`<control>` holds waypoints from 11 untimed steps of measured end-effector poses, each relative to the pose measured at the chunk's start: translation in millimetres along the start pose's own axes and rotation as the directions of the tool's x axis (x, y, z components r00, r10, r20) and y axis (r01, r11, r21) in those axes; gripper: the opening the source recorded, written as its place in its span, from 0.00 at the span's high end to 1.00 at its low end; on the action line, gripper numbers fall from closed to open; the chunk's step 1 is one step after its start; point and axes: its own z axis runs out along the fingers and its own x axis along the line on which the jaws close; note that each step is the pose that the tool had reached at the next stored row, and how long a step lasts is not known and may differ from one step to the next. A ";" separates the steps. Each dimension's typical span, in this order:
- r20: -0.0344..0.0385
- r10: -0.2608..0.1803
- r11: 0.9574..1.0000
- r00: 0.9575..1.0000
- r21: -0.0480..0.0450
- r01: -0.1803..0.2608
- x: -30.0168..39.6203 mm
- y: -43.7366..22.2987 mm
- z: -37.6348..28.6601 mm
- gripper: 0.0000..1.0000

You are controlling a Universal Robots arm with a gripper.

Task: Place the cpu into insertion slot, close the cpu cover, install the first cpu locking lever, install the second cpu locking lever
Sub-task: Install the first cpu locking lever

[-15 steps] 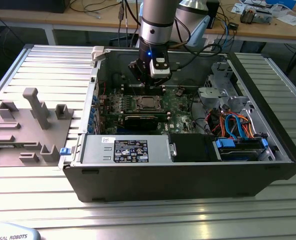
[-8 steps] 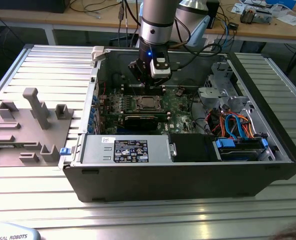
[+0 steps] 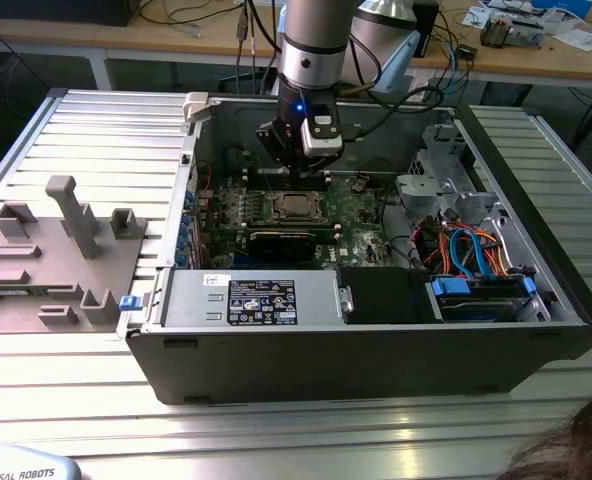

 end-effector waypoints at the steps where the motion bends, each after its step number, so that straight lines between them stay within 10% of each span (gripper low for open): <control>1: 0.000 -0.003 1.000 1.000 0.000 0.003 0.0 0.0 0.0 0.89; 11: 0.000 -0.027 1.000 1.000 0.001 0.027 0.0 0.0 0.0 0.89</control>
